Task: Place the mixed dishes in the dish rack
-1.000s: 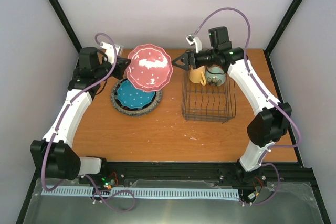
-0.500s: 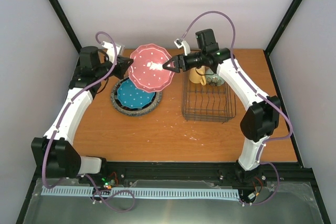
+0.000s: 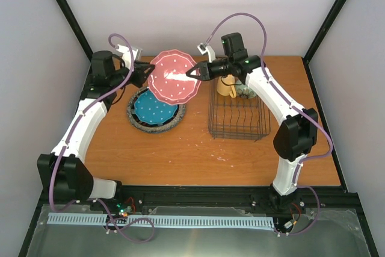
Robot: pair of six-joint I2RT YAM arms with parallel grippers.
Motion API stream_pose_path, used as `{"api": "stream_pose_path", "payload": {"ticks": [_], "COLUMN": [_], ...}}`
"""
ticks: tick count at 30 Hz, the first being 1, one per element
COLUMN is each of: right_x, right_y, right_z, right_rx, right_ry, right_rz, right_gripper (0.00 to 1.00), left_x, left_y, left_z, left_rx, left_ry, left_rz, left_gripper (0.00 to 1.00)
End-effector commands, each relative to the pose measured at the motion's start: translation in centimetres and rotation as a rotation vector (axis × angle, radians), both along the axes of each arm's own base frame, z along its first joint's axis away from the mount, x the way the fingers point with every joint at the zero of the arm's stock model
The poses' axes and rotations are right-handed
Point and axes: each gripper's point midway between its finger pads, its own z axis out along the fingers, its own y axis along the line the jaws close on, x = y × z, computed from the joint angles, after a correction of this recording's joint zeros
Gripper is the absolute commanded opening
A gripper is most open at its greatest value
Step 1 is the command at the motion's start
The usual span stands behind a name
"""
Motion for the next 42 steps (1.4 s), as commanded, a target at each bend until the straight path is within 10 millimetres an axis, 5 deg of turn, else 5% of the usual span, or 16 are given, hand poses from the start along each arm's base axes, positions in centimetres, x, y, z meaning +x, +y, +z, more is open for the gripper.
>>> {"api": "stream_pose_path", "payload": {"ticks": [1,4,5,11,16,24,29,34,42], "right_x": [-1.5,-0.6,-0.1,2.3,2.7,-1.9,-5.6,-7.1,-8.2], "right_y": [0.6,-0.1,-0.4,-4.1,-11.0,-19.2,-17.9,-15.8,-17.5], "right_z": [4.8,4.7,4.6,6.3,10.9,10.1,6.6,2.5,0.4], "right_rx": [0.054,0.021,0.003,-0.090,-0.177,-0.480,-0.641,-0.698,-0.741], "right_ry": [-0.103,-0.105,-0.112,-0.187,-0.267,-0.171,-0.110,-0.056,-0.072], "right_rz": [0.007,-0.064,-0.096,-0.384,-0.761,-1.176,-1.225,-1.253,-1.337], "right_gripper": [0.03,0.03,0.03,0.03,0.03,0.03,0.03,0.03,0.03], "left_x": [0.5,0.8,0.9,1.3,0.1,0.7,0.7,0.0,-1.0], "left_y": [0.1,0.9,1.2,7.5,11.1,12.2,12.5,13.2,13.3], "left_z": [5.7,5.8,5.9,7.8,8.9,4.8,2.5,1.0,0.1], "left_rx": [-0.033,-0.015,-0.007,0.034,0.086,0.166,0.200,0.234,0.235], "left_ry": [-0.166,-0.174,-0.183,-0.252,-0.291,-0.166,-0.115,-0.074,-0.064], "left_rz": [0.020,0.075,0.098,0.482,0.682,0.733,0.742,0.773,0.774], "left_gripper": [0.39,0.96,0.99,1.00,1.00,1.00,1.00,1.00,1.00]}}
